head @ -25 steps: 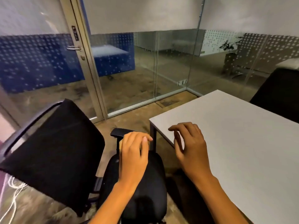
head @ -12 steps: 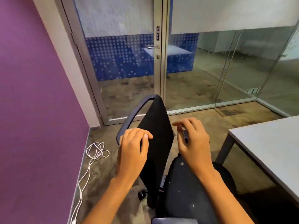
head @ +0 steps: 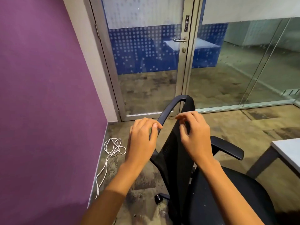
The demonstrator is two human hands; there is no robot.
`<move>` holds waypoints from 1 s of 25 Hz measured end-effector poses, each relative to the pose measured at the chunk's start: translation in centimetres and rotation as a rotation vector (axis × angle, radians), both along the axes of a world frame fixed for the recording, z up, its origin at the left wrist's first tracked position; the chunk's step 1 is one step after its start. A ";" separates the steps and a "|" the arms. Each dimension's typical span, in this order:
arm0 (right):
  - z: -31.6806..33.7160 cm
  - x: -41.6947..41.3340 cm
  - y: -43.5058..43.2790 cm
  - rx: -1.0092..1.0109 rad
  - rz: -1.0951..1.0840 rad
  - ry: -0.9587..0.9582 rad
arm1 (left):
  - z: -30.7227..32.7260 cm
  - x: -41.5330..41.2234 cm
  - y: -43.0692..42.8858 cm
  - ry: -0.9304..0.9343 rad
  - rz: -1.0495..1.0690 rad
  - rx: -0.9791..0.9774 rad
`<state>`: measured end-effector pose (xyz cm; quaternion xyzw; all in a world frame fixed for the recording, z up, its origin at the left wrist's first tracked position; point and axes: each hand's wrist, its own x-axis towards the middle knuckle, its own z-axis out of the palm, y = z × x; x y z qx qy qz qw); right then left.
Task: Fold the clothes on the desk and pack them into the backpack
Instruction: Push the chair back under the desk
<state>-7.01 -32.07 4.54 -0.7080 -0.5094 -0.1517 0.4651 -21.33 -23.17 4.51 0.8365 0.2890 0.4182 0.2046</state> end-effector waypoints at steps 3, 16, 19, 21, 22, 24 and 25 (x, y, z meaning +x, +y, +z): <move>-0.1 1.6 4.3 0.026 -0.014 0.021 | 0.1 3.7 4.6 0.040 -0.115 -0.013; 0.6 8.5 13.2 -0.008 -0.308 0.199 | -2.6 16.1 16.8 0.282 -0.578 0.012; 0.6 8.4 12.1 -0.059 -0.416 0.180 | -2.5 17.8 16.6 0.319 -0.697 0.067; 0.5 8.0 11.4 -0.083 -0.479 0.192 | -2.3 18.9 16.5 0.360 -0.738 0.110; 0.5 7.7 11.2 -0.096 -0.520 0.205 | -2.2 19.5 16.5 0.372 -0.774 0.133; 0.5 6.8 10.6 -0.119 -0.615 0.231 | -2.2 20.6 16.7 0.383 -0.880 0.155; 0.6 6.2 10.4 -0.126 -0.665 0.243 | -2.2 21.0 16.9 0.386 -0.944 0.163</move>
